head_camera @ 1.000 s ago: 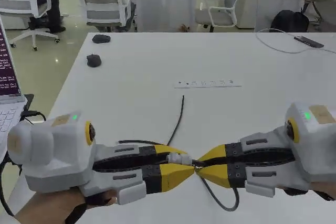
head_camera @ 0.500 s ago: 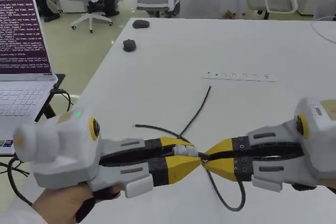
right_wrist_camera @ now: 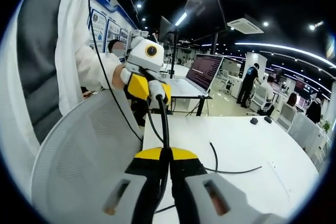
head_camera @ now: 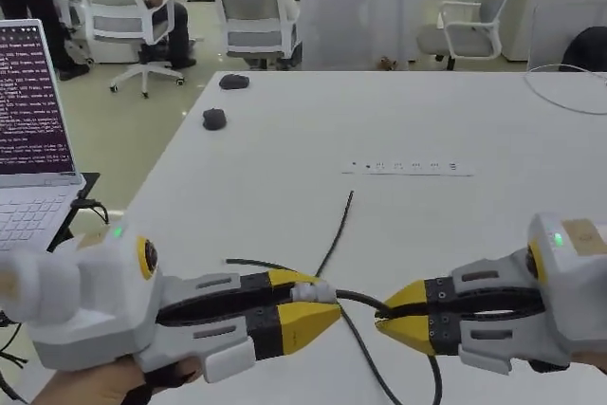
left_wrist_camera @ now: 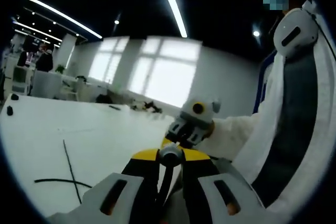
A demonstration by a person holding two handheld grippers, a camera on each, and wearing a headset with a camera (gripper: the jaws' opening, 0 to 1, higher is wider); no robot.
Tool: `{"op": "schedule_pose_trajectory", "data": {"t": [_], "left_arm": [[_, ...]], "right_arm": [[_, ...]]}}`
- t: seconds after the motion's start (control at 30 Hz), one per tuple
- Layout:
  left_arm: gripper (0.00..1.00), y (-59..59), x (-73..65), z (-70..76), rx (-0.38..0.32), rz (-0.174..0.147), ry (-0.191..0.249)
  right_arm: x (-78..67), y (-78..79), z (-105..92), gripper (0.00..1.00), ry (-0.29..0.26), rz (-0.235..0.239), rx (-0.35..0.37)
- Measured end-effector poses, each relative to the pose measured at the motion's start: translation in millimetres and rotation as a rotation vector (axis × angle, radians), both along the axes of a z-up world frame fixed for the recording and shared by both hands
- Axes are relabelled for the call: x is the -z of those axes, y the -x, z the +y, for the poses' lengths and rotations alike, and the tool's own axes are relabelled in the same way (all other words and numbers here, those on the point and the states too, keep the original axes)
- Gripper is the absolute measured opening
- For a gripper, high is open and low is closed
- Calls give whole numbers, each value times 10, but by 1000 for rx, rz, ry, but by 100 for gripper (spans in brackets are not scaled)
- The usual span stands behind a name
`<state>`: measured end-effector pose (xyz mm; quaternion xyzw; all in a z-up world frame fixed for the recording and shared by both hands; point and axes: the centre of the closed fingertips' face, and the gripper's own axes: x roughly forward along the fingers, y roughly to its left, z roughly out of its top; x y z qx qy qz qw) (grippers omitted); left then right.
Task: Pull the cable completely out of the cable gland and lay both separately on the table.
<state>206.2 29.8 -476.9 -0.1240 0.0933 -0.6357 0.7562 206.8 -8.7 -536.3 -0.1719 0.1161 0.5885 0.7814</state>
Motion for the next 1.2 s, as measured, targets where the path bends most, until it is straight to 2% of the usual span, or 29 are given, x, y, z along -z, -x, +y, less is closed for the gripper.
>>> {"op": "schedule_pose_trajectory", "data": {"t": [0.17,0.27,0.47,0.57,0.67,0.77,0.83,1.0,1.1,1.2], "left_arm": [[16,-3,-70,74,13,-7,33],[16,-13,-54,67,15,-4,28],[16,9,-37,-13,31,-1,23],[16,6,-47,-20,28,11,34],[16,7,-39,-25,36,14,28],[16,8,17,-31,43,5,-9],[16,11,31,-34,45,8,-13],[16,42,60,-60,57,1,-33],[16,53,86,-62,63,3,-40],[16,77,87,-61,75,-1,-44]], "right_arm": [[147,3,-113,3,61,0,28],[169,-22,-148,3,51,18,65],[240,8,-172,3,86,38,86],[225,39,-165,4,97,43,93],[162,89,-121,9,113,20,83],[10,82,-16,23,65,6,96],[-90,110,88,26,47,-1,77],[-217,154,317,23,90,-83,4],[-255,136,404,18,88,-95,-20],[-239,104,427,5,83,-88,-31]]}}
